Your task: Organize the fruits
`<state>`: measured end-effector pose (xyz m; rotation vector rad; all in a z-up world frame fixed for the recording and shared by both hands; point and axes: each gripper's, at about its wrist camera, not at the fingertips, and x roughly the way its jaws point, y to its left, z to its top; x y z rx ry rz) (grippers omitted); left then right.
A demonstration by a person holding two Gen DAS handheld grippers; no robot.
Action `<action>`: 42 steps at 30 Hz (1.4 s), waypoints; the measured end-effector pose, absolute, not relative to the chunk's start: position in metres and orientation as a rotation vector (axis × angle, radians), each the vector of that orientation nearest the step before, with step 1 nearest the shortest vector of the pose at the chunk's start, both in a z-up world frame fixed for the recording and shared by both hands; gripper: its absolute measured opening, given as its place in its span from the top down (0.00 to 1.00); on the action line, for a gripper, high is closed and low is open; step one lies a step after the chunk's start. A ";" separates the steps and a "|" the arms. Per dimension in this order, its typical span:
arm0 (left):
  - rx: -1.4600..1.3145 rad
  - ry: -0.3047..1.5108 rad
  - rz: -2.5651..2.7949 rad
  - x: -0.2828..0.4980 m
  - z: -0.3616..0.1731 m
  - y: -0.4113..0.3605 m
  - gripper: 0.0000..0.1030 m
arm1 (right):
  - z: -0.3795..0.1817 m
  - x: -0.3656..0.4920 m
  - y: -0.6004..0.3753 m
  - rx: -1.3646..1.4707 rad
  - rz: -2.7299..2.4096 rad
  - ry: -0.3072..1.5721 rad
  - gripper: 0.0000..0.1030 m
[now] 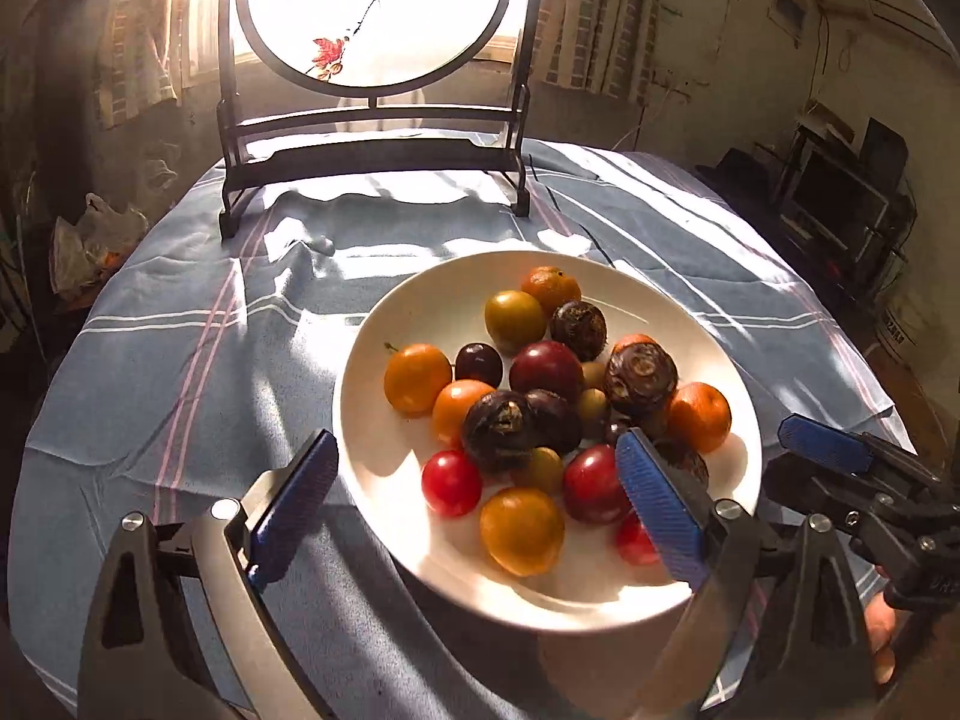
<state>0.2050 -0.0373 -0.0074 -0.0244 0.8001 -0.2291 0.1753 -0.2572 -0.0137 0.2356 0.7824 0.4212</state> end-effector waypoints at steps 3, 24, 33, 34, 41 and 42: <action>0.004 0.821 -0.258 0.164 -0.012 -0.036 0.08 | -0.021 0.133 -0.259 0.197 0.436 0.787 0.23; -0.012 0.671 -0.098 -0.021 0.037 0.010 0.05 | 0.031 -0.029 -0.361 0.118 0.156 0.578 0.04; -0.004 0.662 -0.079 -0.051 0.048 0.008 0.05 | 0.036 -0.055 -0.381 0.165 0.145 0.543 0.04; -0.006 0.659 -0.083 -0.053 0.049 0.008 0.05 | 0.037 -0.056 -0.381 0.166 0.146 0.543 0.04; 0.035 0.636 -0.049 -0.059 0.056 -0.001 0.05 | 0.043 -0.066 -0.384 0.152 0.140 0.526 0.04; 0.033 0.640 -0.046 -0.059 0.056 0.000 0.05 | 0.044 -0.067 -0.385 0.153 0.136 0.524 0.04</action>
